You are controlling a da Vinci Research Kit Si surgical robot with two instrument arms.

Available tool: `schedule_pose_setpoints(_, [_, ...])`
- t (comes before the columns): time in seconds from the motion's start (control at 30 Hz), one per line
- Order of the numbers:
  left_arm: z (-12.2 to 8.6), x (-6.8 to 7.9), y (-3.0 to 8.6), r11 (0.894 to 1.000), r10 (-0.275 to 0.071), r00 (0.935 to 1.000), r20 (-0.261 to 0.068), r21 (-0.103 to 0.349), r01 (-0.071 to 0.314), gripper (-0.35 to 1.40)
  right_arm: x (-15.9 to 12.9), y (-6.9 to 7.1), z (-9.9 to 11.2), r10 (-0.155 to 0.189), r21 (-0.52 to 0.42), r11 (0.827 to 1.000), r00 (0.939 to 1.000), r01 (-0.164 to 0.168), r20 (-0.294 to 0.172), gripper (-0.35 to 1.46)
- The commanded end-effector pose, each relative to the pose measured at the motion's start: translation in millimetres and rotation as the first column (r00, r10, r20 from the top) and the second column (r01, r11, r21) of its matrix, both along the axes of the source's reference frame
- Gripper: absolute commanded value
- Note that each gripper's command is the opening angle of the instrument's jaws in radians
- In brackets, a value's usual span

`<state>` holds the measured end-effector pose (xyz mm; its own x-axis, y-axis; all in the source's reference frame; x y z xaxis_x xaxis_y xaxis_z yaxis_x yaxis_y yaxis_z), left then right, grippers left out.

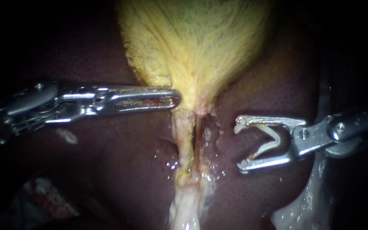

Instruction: Clipping first clip left tube

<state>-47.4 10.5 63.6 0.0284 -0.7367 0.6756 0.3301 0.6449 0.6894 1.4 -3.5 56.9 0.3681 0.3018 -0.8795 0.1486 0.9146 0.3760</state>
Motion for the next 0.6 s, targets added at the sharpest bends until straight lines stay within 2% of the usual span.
schedule_pose_setpoints(0.03, [-0.2,0.0,0.0,1.0,0.0,1.0,0.0,0.0,0.0,-0.35,0.1,0.0,0.0,0.001,0.002,1.0,1.0,-0.001,0.001,0.59])
schedule_pose_setpoints(0.23, [-1.8,0.3,-0.2,1.0,0.001,1.0,0.003,0.005,-0.001,-0.35,1.1,-0.6,0.0,0.053,0.159,0.985,0.9973,-0.061,0.051,0.59])
schedule_pose_setpoints(0.4, [-4.0,1.2,-0.3,1.0,-0.009,1.0,0.003,0.015,0.009,-0.35,3.2,-1.9,0.4,0.059,0.231,0.97,0.996,-0.073,0.067,0.59])
schedule_pose_setpoints(0.6, [-6.5,3.2,-0.2,1.0,-0.029,0.9996,0.0,0.001,0.029,-0.35,6.4,-3.7,1.8,0.052,0.277,0.958,0.996,-0.07,0.073,0.59])
